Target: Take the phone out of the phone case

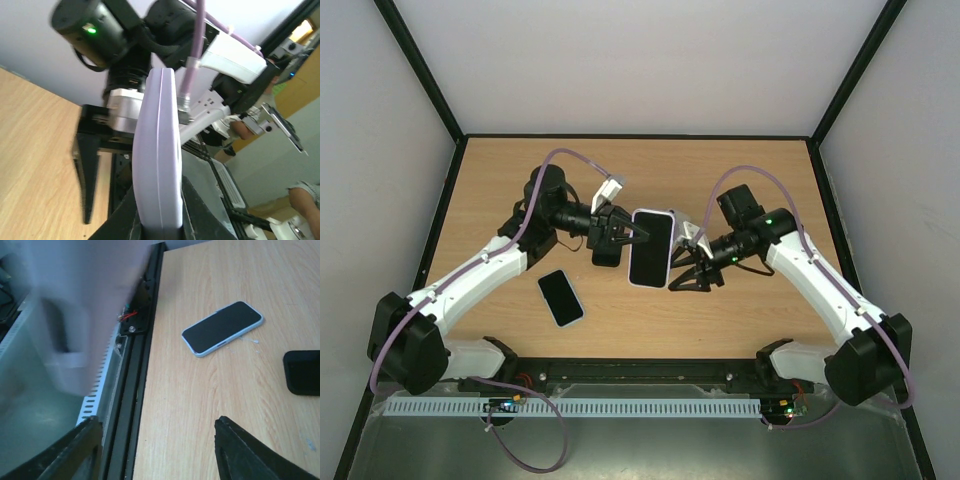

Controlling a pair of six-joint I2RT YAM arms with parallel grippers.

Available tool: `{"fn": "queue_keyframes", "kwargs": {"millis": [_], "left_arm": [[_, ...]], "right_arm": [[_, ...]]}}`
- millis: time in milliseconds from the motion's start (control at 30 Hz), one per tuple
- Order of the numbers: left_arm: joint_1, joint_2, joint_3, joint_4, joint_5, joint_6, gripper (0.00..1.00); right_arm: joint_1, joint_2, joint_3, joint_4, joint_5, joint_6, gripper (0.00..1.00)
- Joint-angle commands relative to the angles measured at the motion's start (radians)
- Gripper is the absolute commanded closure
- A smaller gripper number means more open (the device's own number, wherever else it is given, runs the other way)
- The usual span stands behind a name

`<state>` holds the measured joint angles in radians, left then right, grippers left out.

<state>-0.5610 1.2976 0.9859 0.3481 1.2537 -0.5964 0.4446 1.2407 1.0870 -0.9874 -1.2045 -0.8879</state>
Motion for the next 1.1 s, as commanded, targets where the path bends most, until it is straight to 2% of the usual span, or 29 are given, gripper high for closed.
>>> {"fn": "queue_keyframes", "kwargs": {"millis": [0,100,233,433,667,867,1067], "left_arm": [[0.027,-0.036,0.019,-0.013,-0.059,0.058,0.97],[0.027,-0.034,-0.003,0.049,-0.080,0.027,0.97],[0.028,-0.028,-0.011,0.095,-0.070,-0.010,0.97],[0.027,-0.034,-0.009,0.079,-0.059,-0.004,0.97],[0.027,-0.041,-0.010,0.057,-0.043,0.007,0.97],[0.028,-0.040,-0.001,0.057,-0.024,0.001,0.97],[0.027,-0.037,-0.001,0.055,-0.003,0.002,0.97]], "right_arm": [[-0.001,-0.059,0.011,-0.068,-0.063,-0.033,0.38],[-0.001,-0.088,-0.027,0.015,-0.100,0.076,0.35],[-0.001,-0.078,-0.024,0.053,-0.116,0.137,0.37],[-0.001,-0.073,-0.034,0.202,-0.096,0.301,0.46],[-0.001,-0.052,-0.038,0.219,-0.077,0.304,0.57],[-0.001,-0.049,-0.034,0.117,-0.035,0.166,0.54],[-0.001,-0.037,-0.034,0.177,-0.010,0.244,0.56]]}}
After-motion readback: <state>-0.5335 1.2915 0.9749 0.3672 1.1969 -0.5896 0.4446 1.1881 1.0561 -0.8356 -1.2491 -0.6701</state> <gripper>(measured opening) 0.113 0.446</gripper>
